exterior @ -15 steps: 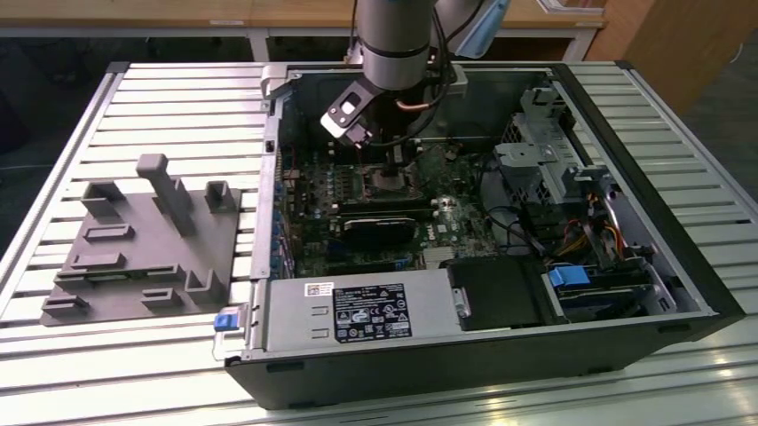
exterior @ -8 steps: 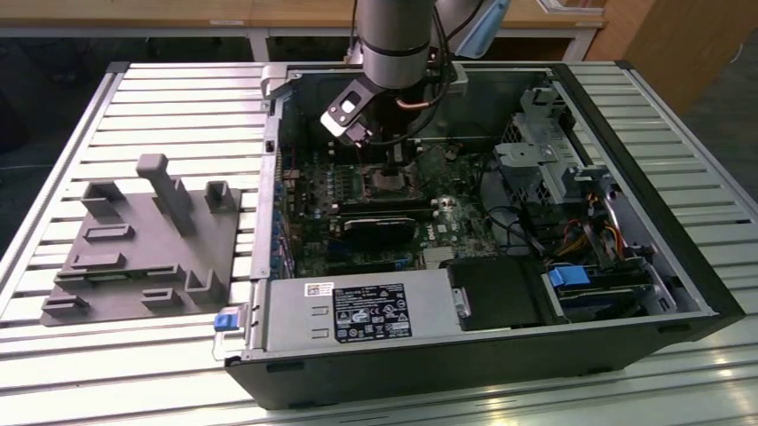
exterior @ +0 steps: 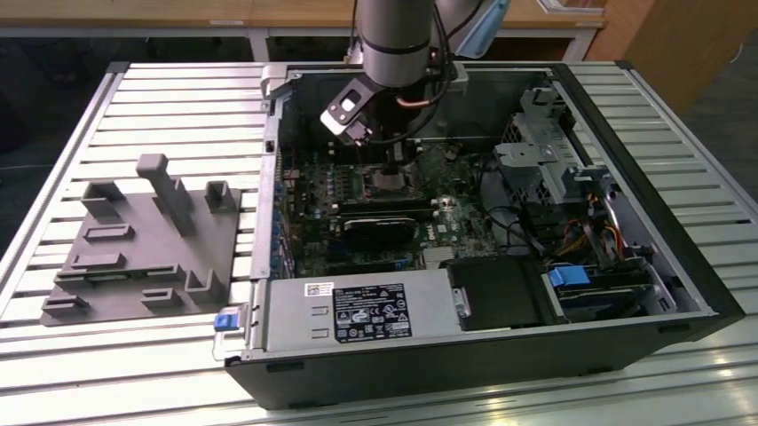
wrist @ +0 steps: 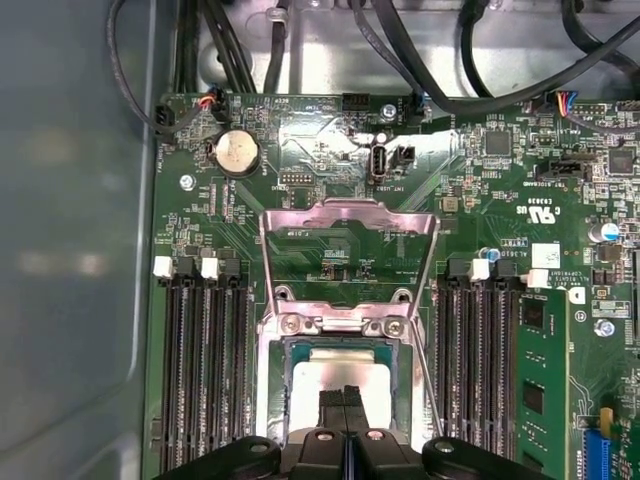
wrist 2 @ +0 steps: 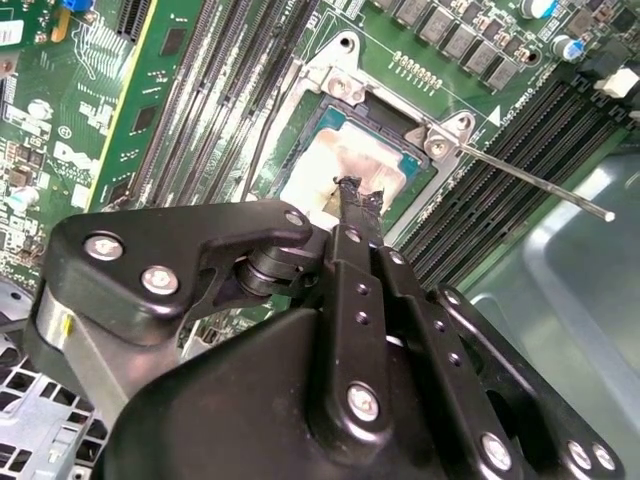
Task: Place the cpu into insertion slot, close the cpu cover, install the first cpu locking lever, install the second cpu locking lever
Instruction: 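Close the cpu cover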
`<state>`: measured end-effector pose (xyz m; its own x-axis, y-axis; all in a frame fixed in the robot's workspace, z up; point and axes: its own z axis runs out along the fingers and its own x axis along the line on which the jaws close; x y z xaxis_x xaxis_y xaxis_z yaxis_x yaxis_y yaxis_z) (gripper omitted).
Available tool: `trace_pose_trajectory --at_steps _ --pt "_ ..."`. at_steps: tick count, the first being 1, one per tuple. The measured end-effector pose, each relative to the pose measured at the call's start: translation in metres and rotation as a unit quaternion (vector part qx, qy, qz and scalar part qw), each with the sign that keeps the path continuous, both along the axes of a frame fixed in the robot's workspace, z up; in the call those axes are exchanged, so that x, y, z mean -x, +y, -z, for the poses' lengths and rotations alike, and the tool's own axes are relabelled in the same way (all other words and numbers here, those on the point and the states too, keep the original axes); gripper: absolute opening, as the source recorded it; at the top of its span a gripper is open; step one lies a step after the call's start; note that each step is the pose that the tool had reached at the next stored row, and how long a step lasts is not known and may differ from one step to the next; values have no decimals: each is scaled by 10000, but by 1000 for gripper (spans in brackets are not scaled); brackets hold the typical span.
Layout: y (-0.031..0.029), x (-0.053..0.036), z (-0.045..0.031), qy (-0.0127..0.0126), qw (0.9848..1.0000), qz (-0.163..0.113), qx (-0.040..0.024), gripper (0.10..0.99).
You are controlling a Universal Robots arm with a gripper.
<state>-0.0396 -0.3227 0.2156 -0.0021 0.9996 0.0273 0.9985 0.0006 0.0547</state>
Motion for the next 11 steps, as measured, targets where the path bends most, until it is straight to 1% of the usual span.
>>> trace_pose_trajectory --at_steps 8,11 --pt "0 0 -55 0 10000 0 0 106" --pt "0 0 -104 0 10000 0 0 106"
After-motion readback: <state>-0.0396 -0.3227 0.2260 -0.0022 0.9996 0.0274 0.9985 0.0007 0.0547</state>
